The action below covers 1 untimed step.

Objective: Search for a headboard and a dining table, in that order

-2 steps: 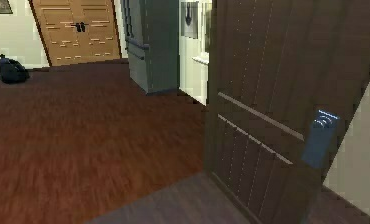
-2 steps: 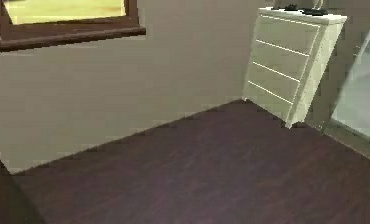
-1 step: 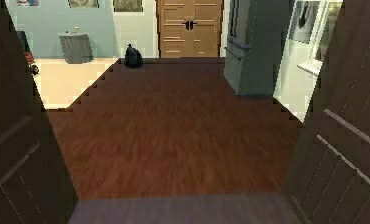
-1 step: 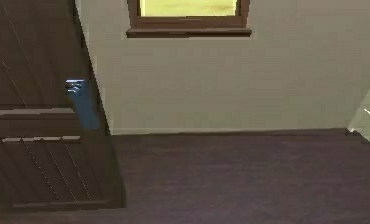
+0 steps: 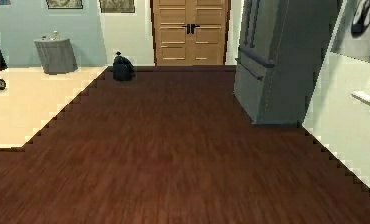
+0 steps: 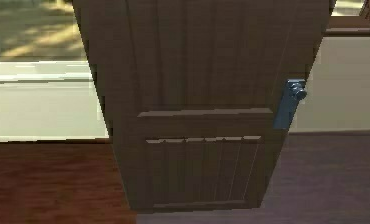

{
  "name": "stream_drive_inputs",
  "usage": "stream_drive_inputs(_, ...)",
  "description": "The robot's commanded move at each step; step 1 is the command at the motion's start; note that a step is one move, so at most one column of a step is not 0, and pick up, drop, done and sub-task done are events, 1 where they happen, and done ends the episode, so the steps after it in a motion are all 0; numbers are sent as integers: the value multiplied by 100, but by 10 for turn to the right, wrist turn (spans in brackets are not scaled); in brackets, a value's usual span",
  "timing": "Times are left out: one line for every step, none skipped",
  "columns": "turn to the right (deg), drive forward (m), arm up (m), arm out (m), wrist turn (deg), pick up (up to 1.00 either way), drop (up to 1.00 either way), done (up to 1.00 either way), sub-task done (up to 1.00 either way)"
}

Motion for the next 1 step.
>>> stream_drive_inputs(-60, 0, 0, 0, 0, 0, 0, 0, 0)
